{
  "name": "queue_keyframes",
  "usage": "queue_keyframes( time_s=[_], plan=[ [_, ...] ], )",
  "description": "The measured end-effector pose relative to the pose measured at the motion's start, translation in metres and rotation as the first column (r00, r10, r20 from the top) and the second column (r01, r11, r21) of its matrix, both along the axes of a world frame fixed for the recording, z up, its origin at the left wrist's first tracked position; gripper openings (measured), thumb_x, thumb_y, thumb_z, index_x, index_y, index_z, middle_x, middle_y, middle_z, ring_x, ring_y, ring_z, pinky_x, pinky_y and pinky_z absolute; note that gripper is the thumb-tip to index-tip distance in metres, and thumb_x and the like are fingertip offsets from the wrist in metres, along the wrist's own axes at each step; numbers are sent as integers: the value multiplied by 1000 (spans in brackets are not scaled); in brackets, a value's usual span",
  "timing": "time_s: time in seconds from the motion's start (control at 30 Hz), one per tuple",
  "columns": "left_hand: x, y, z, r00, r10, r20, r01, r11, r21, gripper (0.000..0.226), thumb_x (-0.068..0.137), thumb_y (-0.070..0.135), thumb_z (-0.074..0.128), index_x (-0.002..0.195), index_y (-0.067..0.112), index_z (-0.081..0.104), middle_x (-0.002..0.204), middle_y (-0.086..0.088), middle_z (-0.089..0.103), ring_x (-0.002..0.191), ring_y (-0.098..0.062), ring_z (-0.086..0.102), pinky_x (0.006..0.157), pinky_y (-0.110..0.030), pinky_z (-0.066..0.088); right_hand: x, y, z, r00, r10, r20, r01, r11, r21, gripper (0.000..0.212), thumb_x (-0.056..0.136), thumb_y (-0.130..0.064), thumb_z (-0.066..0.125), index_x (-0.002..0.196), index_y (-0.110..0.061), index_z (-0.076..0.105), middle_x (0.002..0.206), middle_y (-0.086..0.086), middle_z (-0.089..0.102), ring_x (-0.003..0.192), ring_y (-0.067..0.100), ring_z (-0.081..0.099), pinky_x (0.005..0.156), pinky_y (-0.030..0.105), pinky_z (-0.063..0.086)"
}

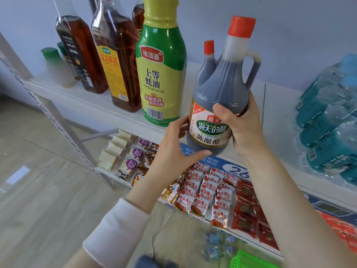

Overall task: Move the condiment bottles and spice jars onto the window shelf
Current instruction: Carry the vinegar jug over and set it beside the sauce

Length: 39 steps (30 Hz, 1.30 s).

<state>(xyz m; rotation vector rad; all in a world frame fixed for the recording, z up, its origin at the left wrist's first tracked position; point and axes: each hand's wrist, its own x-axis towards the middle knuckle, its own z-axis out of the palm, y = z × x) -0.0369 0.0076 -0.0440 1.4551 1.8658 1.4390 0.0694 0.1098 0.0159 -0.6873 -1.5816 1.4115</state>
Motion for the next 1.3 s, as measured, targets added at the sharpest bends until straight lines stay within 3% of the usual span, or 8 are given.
queue_keyframes(
  time_s=[0.13,0.3,0.47,0.67,0.8,0.97,1.13,1.3],
  plan=[
    [1,-21,12,973,-149,177,149,989,14,95,64,37,81,137,20,23,133,11,45,123,0,47,97,-20,45,-1,-17,9,993,114,-38,-116,991,-60,70,47,-41,72,111,-21,52,100,1,69,90,18,69,71,29,55],
    [-14,-56,26,933,-210,291,225,974,-18,93,59,33,82,126,38,18,123,23,42,111,14,50,85,-9,45,-21,-48,19,959,282,-5,-282,955,-95,58,48,-46,68,102,-28,55,84,-10,72,82,11,71,65,20,54],
    [-47,-109,32,949,-94,302,102,995,-11,105,50,55,76,132,30,16,127,18,44,115,8,51,87,-13,47,-70,-94,25,929,369,-39,-371,918,-139,60,49,-44,70,104,-23,58,87,-2,74,83,16,71,66,25,55],
    [-113,-204,29,922,81,379,-69,997,-46,91,56,39,81,127,35,24,126,11,50,112,2,55,87,-18,50,-160,-175,18,861,506,-54,-506,838,-203,32,67,-33,65,97,-23,59,78,-5,74,77,12,71,66,24,55],
    [-173,-288,21,871,196,450,-200,979,-39,88,58,28,76,128,28,23,119,13,51,105,8,56,81,-14,50,-238,-255,11,803,596,16,-576,782,-237,56,57,-45,71,105,-18,58,91,5,73,83,19,71,72,31,57],
    [-246,-391,7,803,336,492,-355,933,-58,87,62,25,80,129,28,25,122,10,52,108,3,56,81,-15,49,-337,-356,-4,717,695,46,-656,696,-293,62,52,-48,72,104,-16,60,85,4,73,79,20,71,72,33,56],
    [-300,-466,-5,716,456,529,-488,868,-89,87,60,25,75,132,24,25,123,6,52,108,1,56,81,-14,49,-413,-428,-17,559,827,50,-772,542,-333,43,69,-42,66,102,-16,62,84,4,74,80,20,71,68,30,56],
    [-364,-522,-26,619,545,566,-590,798,-123,89,65,20,80,135,20,25,125,3,54,110,-3,57,85,-19,51,-493,-488,-33,462,883,82,-814,458,-358,48,74,-38,61,110,-7,61,86,6,73,79,21,71,65,28,56]
  ],
)
